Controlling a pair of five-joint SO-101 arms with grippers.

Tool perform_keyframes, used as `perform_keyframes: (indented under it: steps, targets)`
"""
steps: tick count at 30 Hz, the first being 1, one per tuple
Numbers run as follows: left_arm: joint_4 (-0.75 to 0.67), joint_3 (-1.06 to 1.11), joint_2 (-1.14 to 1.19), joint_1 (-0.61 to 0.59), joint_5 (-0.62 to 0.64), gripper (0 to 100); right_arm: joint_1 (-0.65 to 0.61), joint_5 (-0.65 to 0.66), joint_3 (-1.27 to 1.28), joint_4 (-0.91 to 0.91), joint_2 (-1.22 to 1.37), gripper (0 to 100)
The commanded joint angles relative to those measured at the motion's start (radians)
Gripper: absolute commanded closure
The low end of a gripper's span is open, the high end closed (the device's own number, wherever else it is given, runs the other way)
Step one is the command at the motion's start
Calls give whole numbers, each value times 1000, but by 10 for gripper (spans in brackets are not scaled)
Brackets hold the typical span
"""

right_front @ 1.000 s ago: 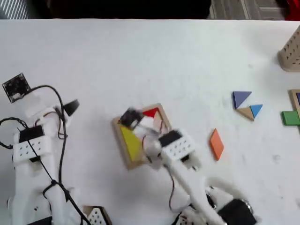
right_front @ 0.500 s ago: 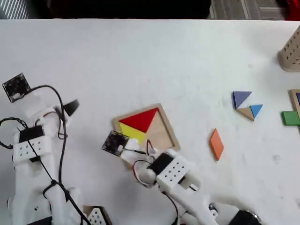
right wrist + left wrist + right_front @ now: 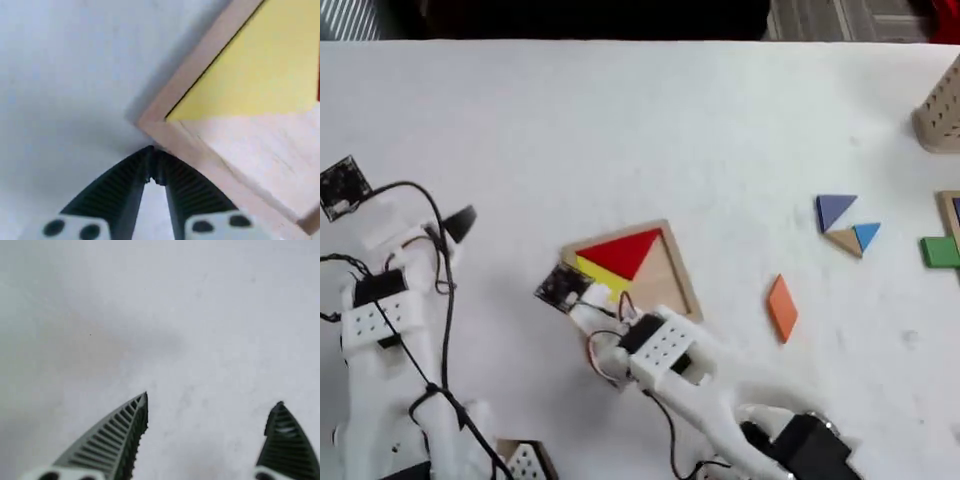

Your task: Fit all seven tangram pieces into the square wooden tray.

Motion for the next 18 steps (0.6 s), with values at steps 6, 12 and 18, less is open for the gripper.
perform_keyframes:
  steps: [6,12,18]
  targets:
    - [-21,-3,-25,-5,0,635,-4,-9,-216,-168,165,981]
    - [-28,12,-30,-1,0,635,-4,-8,-295,-33,131,981]
    - [-21,17,-31,47,-6,635,122,2,-293,357,-269,981]
